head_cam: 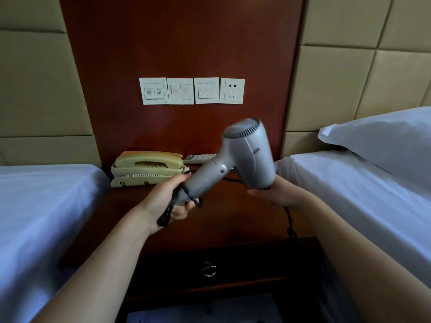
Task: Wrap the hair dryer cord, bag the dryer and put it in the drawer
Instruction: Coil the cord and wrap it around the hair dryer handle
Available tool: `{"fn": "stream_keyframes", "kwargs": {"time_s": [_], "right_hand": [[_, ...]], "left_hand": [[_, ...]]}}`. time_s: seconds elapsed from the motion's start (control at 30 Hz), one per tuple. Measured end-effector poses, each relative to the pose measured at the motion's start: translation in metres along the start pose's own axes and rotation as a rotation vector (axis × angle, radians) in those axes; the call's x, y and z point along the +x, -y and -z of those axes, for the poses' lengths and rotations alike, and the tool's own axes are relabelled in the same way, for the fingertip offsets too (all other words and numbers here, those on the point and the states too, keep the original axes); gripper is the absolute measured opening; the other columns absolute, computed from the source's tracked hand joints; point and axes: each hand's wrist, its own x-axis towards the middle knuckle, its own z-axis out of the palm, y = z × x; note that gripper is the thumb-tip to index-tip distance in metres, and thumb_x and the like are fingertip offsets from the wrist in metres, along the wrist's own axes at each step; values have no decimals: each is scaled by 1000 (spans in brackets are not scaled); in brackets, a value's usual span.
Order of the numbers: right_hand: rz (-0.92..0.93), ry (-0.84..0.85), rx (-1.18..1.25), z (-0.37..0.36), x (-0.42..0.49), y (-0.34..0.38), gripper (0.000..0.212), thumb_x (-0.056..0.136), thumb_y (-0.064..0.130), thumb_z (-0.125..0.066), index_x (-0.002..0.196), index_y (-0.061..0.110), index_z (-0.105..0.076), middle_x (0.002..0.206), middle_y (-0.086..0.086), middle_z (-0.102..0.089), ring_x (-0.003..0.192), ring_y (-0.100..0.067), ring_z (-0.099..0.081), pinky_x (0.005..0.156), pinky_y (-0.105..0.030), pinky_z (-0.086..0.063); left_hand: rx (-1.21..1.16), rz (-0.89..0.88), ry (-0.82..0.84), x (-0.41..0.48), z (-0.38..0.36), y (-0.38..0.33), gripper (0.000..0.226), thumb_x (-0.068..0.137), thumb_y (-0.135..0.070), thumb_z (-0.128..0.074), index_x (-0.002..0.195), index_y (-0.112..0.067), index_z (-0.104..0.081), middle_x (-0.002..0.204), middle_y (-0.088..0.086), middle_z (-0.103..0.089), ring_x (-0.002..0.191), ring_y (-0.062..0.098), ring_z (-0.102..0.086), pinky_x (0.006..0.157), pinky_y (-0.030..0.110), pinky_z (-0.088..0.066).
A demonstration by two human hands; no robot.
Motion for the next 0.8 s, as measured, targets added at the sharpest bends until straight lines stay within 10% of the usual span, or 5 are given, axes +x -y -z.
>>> {"fn": "stream_keyframes", "kwargs": {"time_s": [0.13,0.33,0.5,0.8], "right_hand": [[147,110,-214,-11,3,2,24,90,23,-60,67,27,-51,62,6,-47,57,-12,-47,57,-25,-41],[95,219,-99,-24,-4,15,23,92,21,-57,73,14,-45,53,0,-46,36,-10,-51,40,-22,-42],[-3,270,185,-13,-15,36,5,96,13,-49,95,15,-54,66,2,-40,45,-6,-35,39,-15,-28],[363,-274,-536,1,-30,61,22,92,31,-53,111,21,-56,93,-2,-64,88,-30,-60,71,-35,-45]], "left_hand": [[-293,-69,-151,7,4,5,29,99,-27,-34,84,-11,-53,44,3,-46,25,4,-27,28,9,-18],[-477,-91,-431,21,13,10,27,98,-22,-33,82,-6,-48,41,3,-43,24,5,-26,27,11,-16],[-294,-95,-596,25,23,16,30,93,-34,-51,86,-5,-55,45,4,-47,25,7,-32,29,11,-23],[398,-199,-549,16,24,14,20,90,-32,-59,87,-14,-67,51,7,-52,32,12,-40,41,21,-30]]}}
